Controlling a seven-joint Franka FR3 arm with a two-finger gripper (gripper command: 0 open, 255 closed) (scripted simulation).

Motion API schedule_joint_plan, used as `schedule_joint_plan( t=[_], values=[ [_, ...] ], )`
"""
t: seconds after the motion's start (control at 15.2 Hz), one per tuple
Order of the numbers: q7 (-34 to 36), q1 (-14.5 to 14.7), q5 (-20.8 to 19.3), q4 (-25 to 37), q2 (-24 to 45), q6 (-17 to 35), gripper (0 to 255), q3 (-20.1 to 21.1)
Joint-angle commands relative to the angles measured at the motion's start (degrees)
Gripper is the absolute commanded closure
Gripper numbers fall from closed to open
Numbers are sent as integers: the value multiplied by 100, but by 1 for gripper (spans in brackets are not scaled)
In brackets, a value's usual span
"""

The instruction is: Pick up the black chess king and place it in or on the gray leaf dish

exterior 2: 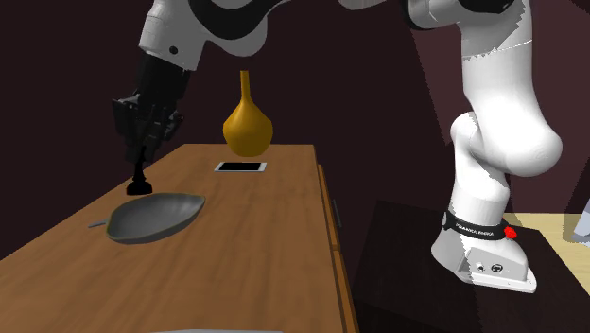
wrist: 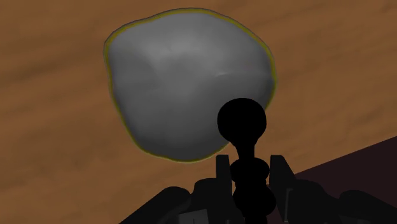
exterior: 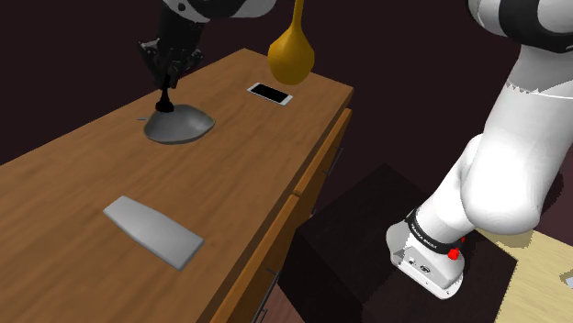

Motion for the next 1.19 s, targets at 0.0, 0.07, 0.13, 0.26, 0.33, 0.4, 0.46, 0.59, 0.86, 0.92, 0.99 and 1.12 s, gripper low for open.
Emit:
schedule_joint_plan(
  t=[0.0, 0.07, 0.13, 0.26, 0.33, 0.4, 0.46, 0.59, 0.86, 0.92, 0.99, 1.12],
  values=[
    [-13, 8, -1, -79, 53, 134, 255, 1],
    [-25, 8, 3, -130, 72, 203, 255, 2],
    [-37, 8, 7, -180, 92, 272, 255, 3],
    [-61, 10, 14, -276, 136, 409, 255, 4],
    [-72, 10, 17, -321, 160, 477, 255, 5],
    [-84, 11, 20, -365, 184, 545, 255, 6],
    [-102, 13, 25, -431, 225, 650, 255, 7],
    [-102, 13, 25, -432, 225, 650, 255, 7],
    [-102, 13, 25, -431, 225, 650, 255, 7],
    [-102, 13, 25, -431, 225, 650, 255, 7],
    [-102, 13, 25, -431, 225, 650, 255, 7],
    [-102, 13, 25, -431, 225, 650, 0, 7]
  ],
)
